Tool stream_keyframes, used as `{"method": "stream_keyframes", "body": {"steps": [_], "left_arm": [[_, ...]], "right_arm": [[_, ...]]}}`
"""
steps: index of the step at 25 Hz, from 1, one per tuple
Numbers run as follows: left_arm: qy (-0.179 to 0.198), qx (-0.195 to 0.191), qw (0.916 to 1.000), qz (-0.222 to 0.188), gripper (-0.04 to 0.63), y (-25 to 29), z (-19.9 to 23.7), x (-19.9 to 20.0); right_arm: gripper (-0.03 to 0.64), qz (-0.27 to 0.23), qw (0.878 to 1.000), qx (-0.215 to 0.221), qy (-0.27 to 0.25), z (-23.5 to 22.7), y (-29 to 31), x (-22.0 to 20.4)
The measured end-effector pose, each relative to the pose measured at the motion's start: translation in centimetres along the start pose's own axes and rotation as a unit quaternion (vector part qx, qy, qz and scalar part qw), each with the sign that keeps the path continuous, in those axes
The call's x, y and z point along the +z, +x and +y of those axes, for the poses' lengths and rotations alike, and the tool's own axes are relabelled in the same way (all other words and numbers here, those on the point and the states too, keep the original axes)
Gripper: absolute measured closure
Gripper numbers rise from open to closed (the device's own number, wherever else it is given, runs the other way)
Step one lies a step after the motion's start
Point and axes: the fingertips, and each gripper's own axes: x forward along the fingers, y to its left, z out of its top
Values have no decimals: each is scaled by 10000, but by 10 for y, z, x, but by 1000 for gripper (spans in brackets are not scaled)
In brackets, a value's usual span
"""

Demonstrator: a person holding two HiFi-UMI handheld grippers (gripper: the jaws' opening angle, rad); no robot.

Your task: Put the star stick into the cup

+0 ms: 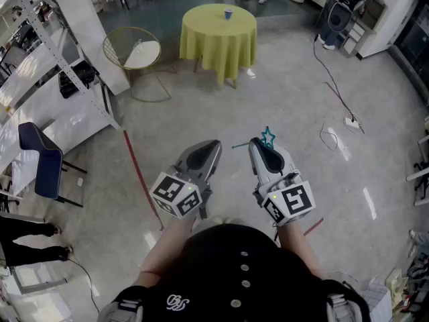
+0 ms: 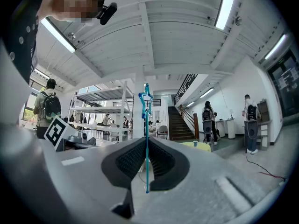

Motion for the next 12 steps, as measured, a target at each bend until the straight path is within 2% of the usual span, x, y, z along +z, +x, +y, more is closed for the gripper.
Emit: {"method": "stream_keyframes", "body": {"steps": [4,12], "left_arm": [[94,-457,9988,145,583,8,-12,1],[154,-742,9964,389,583,15,-29,-5]], "right_arm": [[603,-14,9999,89,-102,-1,4,1],[603,-75,9999,-3,-70,0,-2,6]]}}
